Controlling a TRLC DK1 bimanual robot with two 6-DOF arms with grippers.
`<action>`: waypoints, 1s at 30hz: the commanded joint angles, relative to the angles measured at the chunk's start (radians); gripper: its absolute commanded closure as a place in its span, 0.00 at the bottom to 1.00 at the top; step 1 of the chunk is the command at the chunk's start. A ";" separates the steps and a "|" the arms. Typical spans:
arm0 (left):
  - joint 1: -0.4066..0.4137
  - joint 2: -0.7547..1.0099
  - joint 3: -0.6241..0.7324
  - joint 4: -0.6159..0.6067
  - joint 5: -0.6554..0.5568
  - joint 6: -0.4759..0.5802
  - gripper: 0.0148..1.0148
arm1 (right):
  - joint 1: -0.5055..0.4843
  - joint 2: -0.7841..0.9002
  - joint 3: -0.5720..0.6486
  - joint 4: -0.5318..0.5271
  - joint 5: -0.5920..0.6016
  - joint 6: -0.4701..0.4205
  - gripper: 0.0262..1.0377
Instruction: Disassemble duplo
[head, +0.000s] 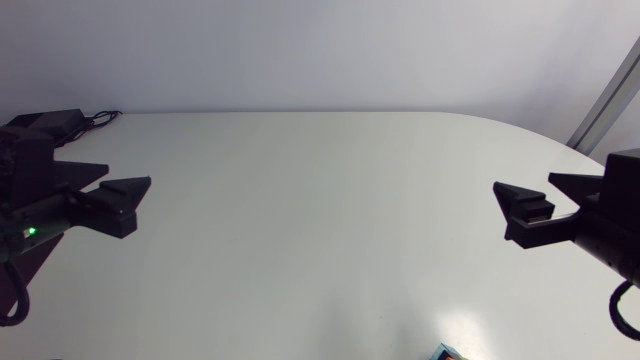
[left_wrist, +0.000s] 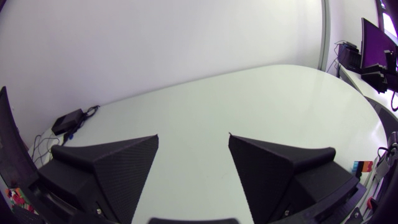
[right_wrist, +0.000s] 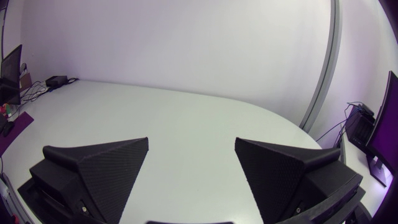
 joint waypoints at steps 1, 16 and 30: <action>0.023 0.094 0.060 -0.018 0.073 0.001 0.29 | -0.004 0.052 0.037 -0.032 -0.027 0.046 0.04; -0.017 0.352 0.068 -0.095 0.412 0.472 0.11 | -0.096 0.186 0.132 -0.210 -0.190 0.060 0.04; -0.083 0.543 0.060 -0.258 0.676 0.791 0.11 | -0.053 0.160 0.143 -0.356 -0.331 0.055 0.04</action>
